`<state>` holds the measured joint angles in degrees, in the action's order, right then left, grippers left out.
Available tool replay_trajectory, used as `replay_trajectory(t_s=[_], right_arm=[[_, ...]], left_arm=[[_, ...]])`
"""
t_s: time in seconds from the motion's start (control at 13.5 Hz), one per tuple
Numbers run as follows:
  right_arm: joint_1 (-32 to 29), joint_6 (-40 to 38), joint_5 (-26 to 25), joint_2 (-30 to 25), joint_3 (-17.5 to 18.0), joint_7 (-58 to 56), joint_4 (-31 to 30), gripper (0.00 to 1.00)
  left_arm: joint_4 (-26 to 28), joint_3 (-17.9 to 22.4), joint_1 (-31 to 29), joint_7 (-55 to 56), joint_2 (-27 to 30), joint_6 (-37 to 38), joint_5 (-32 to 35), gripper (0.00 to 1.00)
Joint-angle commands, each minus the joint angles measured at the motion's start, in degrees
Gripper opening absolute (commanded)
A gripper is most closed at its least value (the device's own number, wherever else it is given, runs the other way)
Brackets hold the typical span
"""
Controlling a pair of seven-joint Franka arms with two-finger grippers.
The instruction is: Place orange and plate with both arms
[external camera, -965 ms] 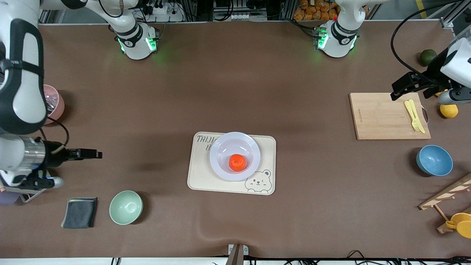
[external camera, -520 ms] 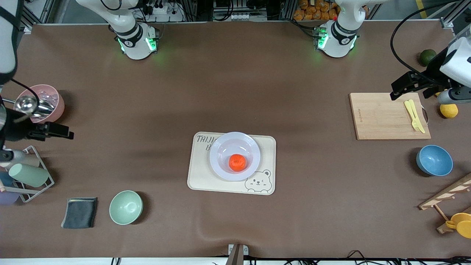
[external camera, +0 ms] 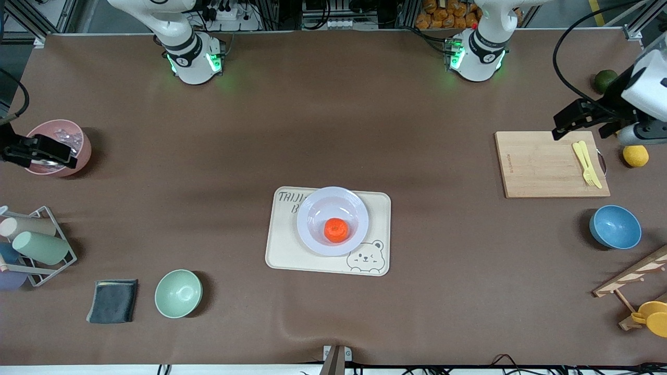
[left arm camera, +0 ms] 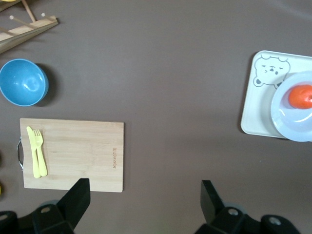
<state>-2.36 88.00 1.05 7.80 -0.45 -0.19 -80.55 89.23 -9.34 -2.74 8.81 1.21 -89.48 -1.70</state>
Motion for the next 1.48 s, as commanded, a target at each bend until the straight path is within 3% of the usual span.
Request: replay_trajectory(t_s=[0.0,1.41], right_arm=[[-0.2,10.1,-1.5,-9.0,1.2,1.2,-15.6,1.0],[-0.6,9.8,-2.4,-7.3,1.1,0.5,-13.1,1.0]], left_arm=[[-0.5,2.9,2.5,-0.3,1.0,2.2,0.9,1.0],[-1.2,2.9,1.8,-1.8,0.3,3.3,2.0,1.0]])
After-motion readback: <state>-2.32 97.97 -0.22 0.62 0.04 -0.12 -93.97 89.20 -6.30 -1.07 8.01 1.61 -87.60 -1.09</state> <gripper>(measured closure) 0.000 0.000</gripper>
